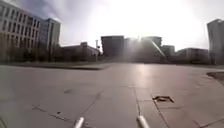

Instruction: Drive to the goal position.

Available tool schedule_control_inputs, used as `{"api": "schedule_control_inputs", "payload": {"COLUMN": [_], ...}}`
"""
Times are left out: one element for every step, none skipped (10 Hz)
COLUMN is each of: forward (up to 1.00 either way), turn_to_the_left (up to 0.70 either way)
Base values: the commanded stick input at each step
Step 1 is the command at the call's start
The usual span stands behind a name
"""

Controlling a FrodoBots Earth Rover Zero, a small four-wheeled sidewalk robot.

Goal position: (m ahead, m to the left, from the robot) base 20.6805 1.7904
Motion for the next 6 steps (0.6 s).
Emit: {"api": "schedule_control_inputs", "payload": {"forward": [1.00, 1.00, 1.00, 1.00, 1.00, 1.00], "turn_to_the_left": [0.21, 0.16, 0.00, 0.00, 0.00, 0.00]}}
